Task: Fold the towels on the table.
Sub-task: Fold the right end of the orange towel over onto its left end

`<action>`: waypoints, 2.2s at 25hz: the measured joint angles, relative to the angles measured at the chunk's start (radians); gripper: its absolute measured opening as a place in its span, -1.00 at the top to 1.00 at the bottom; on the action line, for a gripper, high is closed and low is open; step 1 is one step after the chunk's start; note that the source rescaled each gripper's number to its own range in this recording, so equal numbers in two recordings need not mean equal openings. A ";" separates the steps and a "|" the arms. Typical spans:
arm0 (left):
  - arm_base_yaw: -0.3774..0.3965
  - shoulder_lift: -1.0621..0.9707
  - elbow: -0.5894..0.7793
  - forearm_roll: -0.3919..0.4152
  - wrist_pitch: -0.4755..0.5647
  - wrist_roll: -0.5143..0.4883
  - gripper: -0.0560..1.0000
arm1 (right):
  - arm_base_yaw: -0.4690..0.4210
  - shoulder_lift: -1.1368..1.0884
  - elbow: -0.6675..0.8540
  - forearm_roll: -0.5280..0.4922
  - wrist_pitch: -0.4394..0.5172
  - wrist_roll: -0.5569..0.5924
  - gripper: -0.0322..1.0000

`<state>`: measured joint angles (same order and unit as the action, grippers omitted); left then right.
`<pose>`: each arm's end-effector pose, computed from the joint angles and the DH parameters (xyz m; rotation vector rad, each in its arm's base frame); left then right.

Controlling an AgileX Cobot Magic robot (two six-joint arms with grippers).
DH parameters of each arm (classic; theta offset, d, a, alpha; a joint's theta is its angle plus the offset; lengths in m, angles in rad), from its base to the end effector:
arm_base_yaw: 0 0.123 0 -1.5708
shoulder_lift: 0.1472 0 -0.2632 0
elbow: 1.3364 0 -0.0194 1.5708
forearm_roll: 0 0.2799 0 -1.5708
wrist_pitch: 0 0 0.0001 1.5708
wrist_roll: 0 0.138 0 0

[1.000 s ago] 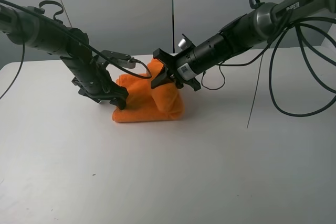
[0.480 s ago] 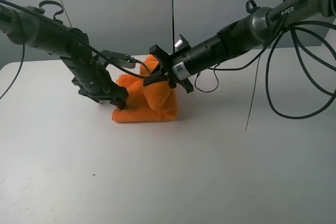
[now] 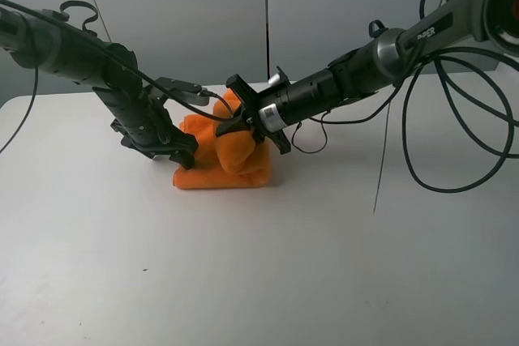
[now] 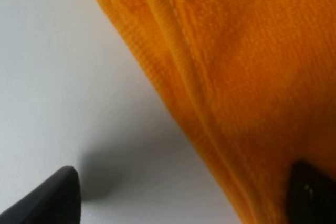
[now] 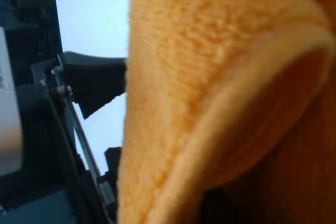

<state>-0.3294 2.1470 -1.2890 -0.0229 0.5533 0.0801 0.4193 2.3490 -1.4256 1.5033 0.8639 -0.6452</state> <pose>0.3989 -0.1381 0.0054 0.5637 2.8426 -0.0654 0.3839 0.2858 0.0154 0.1259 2.7183 1.5366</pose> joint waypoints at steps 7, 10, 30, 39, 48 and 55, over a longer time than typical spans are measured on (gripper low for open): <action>0.000 0.000 0.000 0.000 0.000 0.000 -1.00 | 0.002 0.009 0.000 0.011 -0.008 0.000 0.78; 0.000 -0.004 0.000 0.000 0.000 0.000 -1.00 | 0.002 0.009 0.000 0.018 -0.022 0.000 0.78; 0.062 -0.315 -0.025 0.046 0.075 -0.033 -0.99 | 0.002 0.009 0.000 0.019 -0.025 -0.011 0.78; 0.077 -0.516 -0.130 0.046 0.216 -0.072 -0.99 | 0.002 0.009 0.000 0.019 -0.025 -0.039 0.78; 0.102 -0.625 -0.251 0.047 0.311 -0.080 -0.99 | 0.004 0.007 0.000 0.019 0.010 -0.125 -0.41; 0.109 -0.627 -0.291 0.049 0.365 -0.094 -0.99 | 0.014 -0.075 0.000 -0.018 0.022 -0.156 -0.99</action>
<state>-0.2207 1.5196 -1.5800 0.0261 0.9181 -0.0143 0.4330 2.2742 -1.4256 1.4849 0.8855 -0.8016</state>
